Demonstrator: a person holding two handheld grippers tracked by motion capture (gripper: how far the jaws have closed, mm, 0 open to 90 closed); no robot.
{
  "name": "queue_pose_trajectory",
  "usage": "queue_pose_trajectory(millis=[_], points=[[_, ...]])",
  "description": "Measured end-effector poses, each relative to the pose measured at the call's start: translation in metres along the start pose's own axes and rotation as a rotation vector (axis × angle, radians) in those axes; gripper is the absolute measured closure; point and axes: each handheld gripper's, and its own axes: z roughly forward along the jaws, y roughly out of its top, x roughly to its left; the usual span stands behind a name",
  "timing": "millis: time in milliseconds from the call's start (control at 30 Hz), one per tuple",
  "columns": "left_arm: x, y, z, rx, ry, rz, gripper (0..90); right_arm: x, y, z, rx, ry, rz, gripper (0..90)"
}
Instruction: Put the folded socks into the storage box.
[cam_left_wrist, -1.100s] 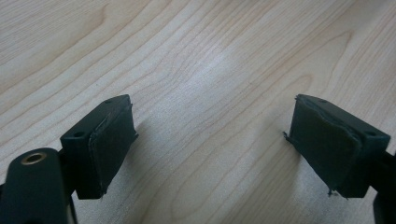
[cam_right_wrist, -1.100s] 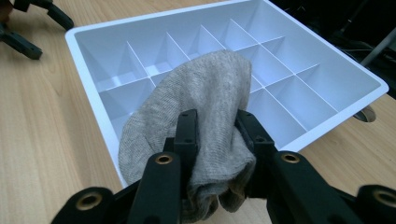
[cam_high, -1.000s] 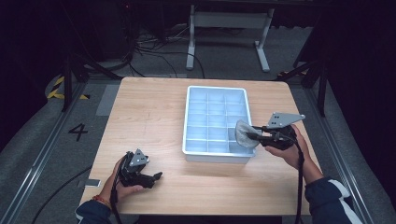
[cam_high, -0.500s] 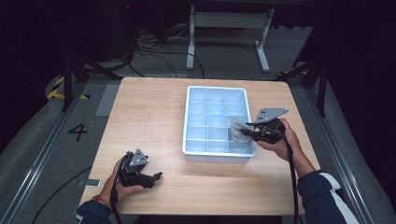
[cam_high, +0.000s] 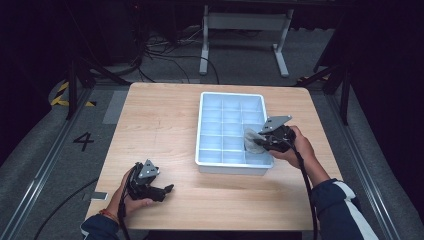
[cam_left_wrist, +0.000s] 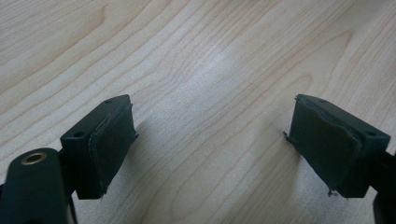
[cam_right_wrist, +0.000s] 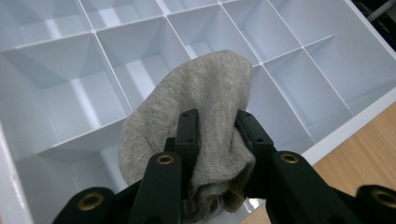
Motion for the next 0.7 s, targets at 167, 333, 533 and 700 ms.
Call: queue_pose_trajectory(millis=[167, 333, 533, 700], points=[[0.0, 0.0, 0.0, 0.0, 0.0, 0.0, 14.6, 0.001, 0.0, 0.003, 0.028, -0.007, -0.016, 73.5], [0.0, 0.0, 0.0, 0.0, -0.002, -0.002, 14.6, 0.003, 0.001, 0.009, 0.067, 0.015, -0.041, 73.3], [0.0, 0.0, 0.0, 0.0, -0.002, -0.002, 14.6, 0.007, 0.006, 0.018, 0.147, 0.026, -0.098, 73.2], [0.0, 0.0, 0.0, 0.0, 0.0, 0.0, 14.6, 0.003, 0.01, 0.021, 0.186, 0.062, -0.099, 73.1]])
